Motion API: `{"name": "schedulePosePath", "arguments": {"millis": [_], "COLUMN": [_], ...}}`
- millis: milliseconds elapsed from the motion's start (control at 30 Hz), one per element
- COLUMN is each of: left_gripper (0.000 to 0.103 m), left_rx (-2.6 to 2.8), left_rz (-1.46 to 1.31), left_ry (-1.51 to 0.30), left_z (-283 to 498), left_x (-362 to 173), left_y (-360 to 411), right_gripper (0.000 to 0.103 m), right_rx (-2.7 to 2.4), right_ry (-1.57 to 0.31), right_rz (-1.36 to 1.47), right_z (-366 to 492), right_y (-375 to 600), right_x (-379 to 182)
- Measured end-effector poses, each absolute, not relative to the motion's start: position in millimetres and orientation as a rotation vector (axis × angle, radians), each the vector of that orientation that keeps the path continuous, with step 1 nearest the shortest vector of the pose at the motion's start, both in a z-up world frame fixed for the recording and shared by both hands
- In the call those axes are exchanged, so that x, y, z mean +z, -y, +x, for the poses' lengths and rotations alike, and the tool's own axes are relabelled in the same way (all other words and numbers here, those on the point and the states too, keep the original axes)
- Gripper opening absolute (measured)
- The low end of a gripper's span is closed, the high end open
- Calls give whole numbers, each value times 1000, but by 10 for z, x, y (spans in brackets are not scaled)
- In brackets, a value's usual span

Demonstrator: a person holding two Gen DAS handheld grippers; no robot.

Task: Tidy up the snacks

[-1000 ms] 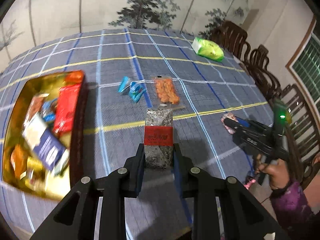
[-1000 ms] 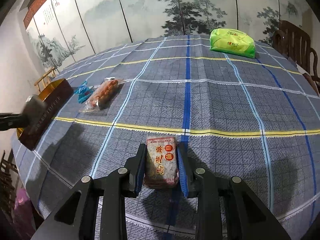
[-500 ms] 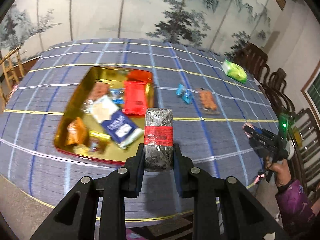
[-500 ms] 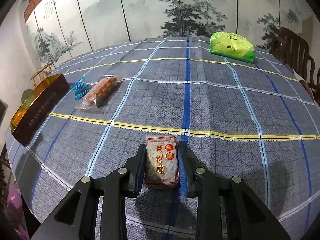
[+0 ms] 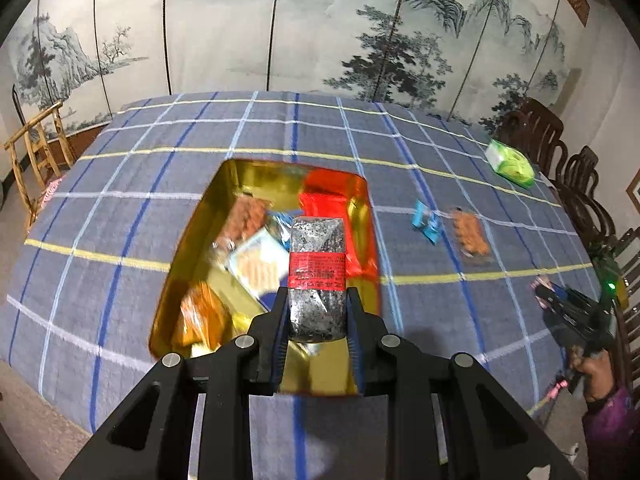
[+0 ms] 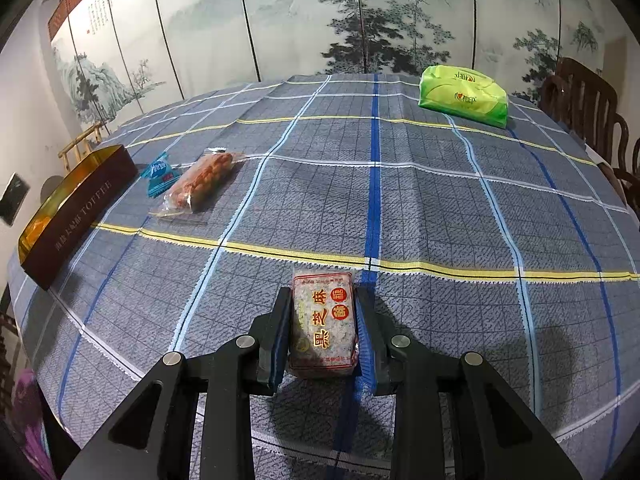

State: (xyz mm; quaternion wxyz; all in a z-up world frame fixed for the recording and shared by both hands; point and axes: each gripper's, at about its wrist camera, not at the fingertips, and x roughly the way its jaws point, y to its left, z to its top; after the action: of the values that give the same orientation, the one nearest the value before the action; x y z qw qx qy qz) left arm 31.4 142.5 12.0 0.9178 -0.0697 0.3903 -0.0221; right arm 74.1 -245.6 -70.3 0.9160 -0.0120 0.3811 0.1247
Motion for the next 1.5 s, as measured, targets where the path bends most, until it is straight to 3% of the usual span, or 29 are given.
{"name": "schedulePosePath", "arguments": {"millis": [800, 1500], "left_gripper": [22, 23], "left_rx": [90, 138], "left_rz": [-32, 16], "left_ry": [-851, -886], "left_z": [1493, 1729], "left_x": [-233, -330], "left_y": [-1592, -1597], "right_gripper": [30, 30], "right_rx": [256, 254], "right_ry": [-784, -784], "right_rz": [-26, -28], "right_z": [742, 743], "right_y": [2446, 2437], "right_x": [-705, -706]}}
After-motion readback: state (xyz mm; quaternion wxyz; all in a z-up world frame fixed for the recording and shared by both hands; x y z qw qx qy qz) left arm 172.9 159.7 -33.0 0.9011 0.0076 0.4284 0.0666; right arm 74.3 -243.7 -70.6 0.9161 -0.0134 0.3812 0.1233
